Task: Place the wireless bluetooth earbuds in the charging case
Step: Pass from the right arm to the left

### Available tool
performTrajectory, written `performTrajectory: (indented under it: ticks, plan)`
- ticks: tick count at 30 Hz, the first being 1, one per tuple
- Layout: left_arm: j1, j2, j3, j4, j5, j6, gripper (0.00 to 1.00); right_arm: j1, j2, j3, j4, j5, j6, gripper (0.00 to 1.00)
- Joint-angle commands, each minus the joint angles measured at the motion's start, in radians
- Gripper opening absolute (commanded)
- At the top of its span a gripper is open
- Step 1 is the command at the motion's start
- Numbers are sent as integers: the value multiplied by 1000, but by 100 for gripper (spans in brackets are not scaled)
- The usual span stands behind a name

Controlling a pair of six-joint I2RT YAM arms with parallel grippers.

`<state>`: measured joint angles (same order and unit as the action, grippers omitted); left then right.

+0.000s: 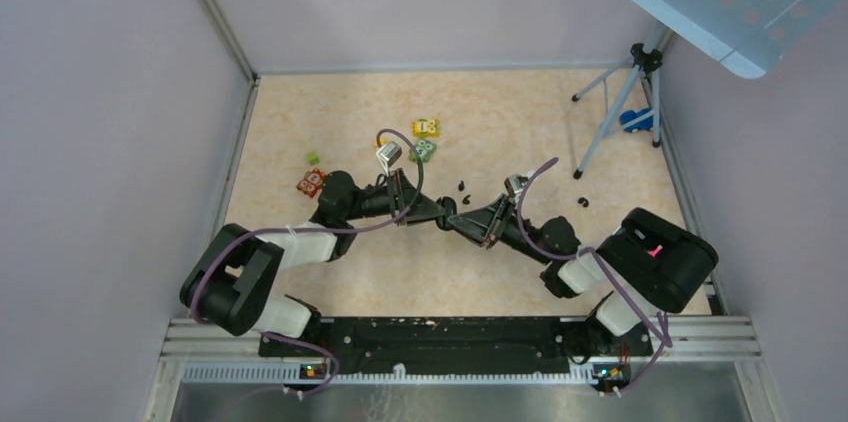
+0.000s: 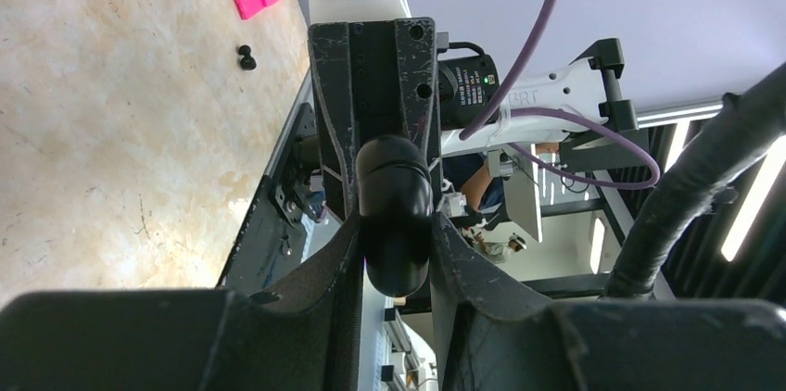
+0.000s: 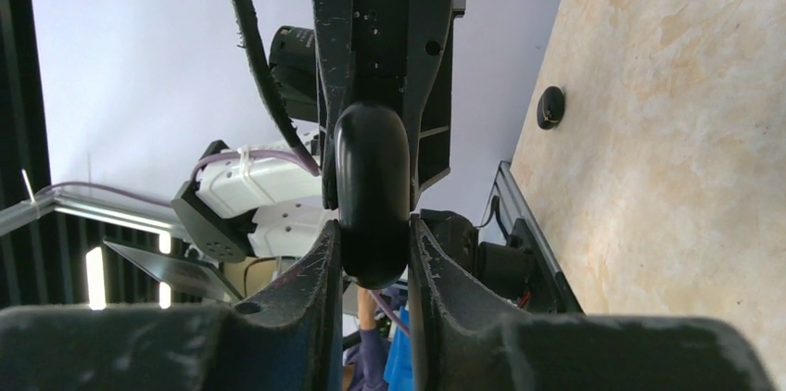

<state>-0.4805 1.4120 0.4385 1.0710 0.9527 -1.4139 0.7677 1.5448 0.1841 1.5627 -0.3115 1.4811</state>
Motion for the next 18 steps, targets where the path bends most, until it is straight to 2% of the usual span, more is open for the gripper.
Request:
performTrajectory:
  ticks: [1, 3, 6, 18]
  plan:
    - [-16, -54, 35, 204, 37, -47, 0, -11, 44, -18, 153, 17, -13, 30]
    - [-16, -71, 44, 159, 40, -19, 0, -10, 47, -39, 157, 34, -13, 43]
    - [-15, -109, 52, 35, 38, 60, 0, -10, 50, -65, 158, 41, -14, 50]
    - [-15, -147, 64, -97, 86, 128, 0, -11, 4, -68, 92, 24, -49, 52]
